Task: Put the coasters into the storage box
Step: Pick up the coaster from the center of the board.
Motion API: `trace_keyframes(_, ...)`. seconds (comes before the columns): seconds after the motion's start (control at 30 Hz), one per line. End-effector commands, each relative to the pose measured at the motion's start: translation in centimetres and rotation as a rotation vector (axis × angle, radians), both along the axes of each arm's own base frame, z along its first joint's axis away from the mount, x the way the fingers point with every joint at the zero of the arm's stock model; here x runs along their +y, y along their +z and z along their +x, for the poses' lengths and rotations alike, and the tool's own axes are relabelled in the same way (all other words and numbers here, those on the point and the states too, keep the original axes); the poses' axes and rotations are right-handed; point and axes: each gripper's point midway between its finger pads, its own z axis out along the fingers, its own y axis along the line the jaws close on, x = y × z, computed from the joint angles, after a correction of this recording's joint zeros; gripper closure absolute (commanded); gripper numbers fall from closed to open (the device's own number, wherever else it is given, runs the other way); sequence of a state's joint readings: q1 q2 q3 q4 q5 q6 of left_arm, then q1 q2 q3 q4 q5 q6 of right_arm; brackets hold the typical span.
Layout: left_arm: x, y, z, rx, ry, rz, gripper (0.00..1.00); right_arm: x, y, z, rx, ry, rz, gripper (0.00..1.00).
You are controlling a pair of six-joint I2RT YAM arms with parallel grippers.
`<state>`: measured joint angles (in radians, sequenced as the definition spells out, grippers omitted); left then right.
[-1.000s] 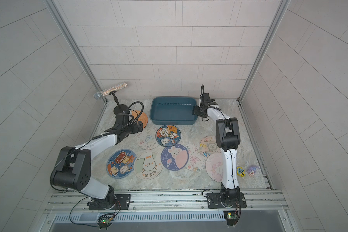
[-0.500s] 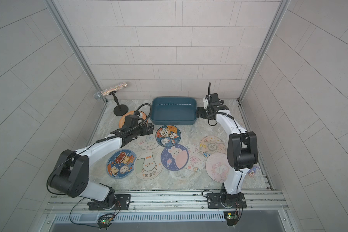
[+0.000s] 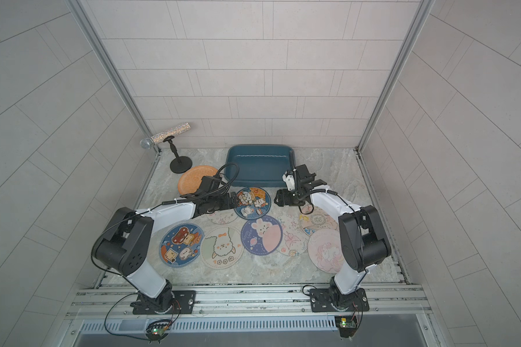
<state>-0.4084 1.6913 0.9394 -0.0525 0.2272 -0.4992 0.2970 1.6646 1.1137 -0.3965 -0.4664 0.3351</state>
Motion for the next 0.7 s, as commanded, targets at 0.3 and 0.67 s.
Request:
trace_keyframes(0.3, -2.4, -1.3, 1.5, 0.066, -0.067, -0.030, 0.16, 3.0, -3.7, 0.4, 0.032, 0.042, -0.045, 0.31)
trace_keyframes(0.67, -2.8, -3.1, 1.6, 0.127, -0.079, -0.022, 0.28, 3.5, -5.4, 1.1, 0.059, 0.007, -0.080, 0.34)
